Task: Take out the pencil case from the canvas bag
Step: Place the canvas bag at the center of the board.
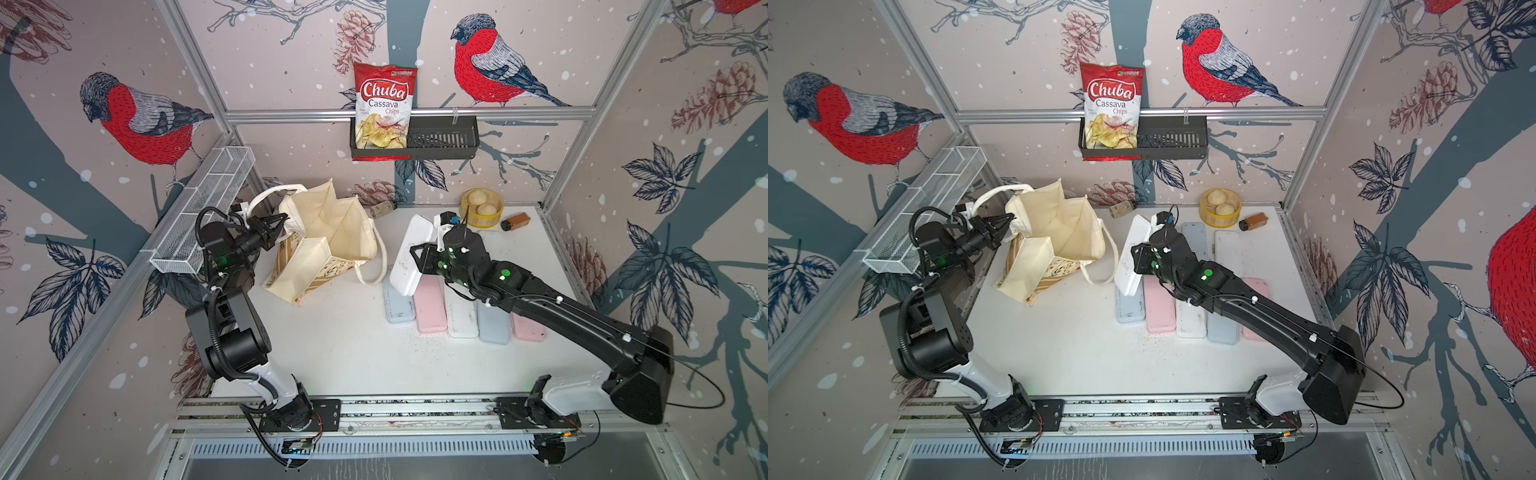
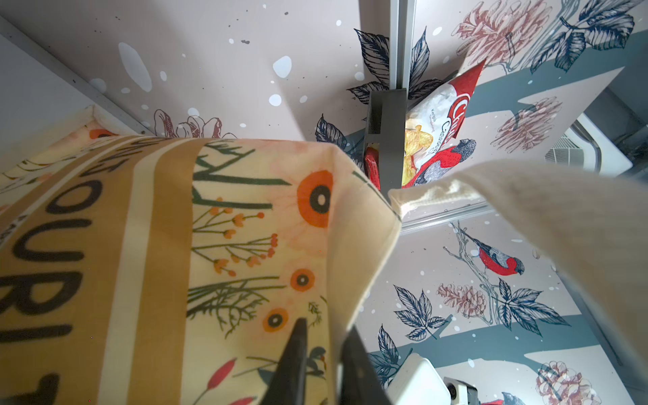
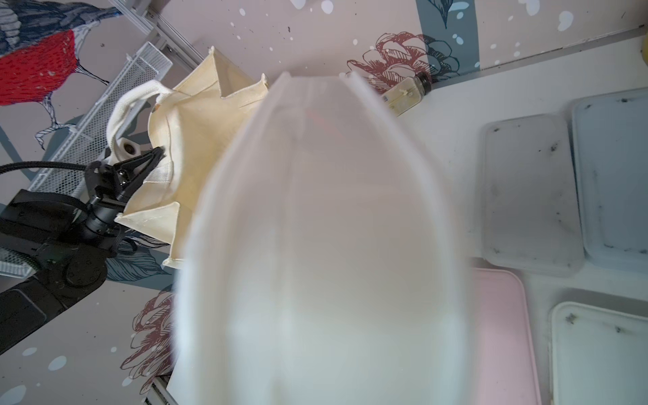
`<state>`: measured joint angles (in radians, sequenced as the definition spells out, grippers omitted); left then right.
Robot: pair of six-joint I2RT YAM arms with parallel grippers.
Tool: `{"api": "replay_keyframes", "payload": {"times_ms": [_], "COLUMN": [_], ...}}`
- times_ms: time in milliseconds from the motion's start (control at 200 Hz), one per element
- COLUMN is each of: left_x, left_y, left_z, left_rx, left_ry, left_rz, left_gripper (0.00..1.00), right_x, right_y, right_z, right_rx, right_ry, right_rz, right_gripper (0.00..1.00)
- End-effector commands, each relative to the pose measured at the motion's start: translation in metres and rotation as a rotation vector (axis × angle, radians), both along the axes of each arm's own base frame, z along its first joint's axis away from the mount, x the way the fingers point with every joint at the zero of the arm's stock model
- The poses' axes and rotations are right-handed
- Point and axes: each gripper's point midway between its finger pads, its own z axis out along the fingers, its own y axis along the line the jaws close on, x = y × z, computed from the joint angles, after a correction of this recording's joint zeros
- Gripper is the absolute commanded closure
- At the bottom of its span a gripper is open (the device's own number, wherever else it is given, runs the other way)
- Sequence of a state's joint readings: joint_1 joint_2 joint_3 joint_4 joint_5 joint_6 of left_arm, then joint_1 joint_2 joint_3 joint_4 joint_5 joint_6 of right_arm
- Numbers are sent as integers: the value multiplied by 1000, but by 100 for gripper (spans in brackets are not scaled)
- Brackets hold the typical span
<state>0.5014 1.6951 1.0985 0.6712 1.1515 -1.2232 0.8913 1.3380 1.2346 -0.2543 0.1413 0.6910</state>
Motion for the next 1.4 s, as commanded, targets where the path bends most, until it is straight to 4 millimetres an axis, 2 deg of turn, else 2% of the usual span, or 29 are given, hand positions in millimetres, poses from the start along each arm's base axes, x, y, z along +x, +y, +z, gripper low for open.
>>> {"api": "replay_keyframes", "payload": {"times_ms": [0,110,190,240,325,340,450,625,961,1036,1101,1171,1331,1391], "left_x": [26,37,46,52,60,61,65,59,22,15,9,5,-3,-3], "left_y": [20,5,-5,-13,-33,-36,-63,-95,-142,-150,-150,-146,-138,-133], "left_z": [3,-6,-13,-16,-13,-12,15,76,169,182,185,180,158,143], "left_rx": [128,217,256,267,263,259,230,138,-194,-281,-360,-472,-639,-673], "left_ry": [-19,21,49,64,60,58,5,-104,-256,-264,-256,-226,-164,-136], "left_rz": [173,157,145,132,89,82,35,-8,-84,-111,-120,-118,-70,-41], "left_gripper": [63,63,70,78,88,90,100,100,100,100,100,100,100,100], "right_x": [4,3,2,2,4,1,0,-1,-1,-2,-2,-2,0,2], "right_y": [-11,-18,-21,-24,-26,-30,-36,-45,-67,-67,-67,-65,-61,-59], "right_z": [10,14,19,21,18,27,30,30,33,31,29,27,23,22], "right_rx": [31,41,45,45,40,57,72,83,103,104,107,113,110,114], "right_ry": [-26,-34,-43,-49,-47,-62,-74,-74,-81,-74,-67,-59,-44,-39], "right_rz": [-31,-40,-40,-47,-54,-54,-65,-74,-118,-120,-118,-114,-111,-107], "right_gripper": [80,80,80,80,80,80,80,81,81,81,81,81,81,81]}}
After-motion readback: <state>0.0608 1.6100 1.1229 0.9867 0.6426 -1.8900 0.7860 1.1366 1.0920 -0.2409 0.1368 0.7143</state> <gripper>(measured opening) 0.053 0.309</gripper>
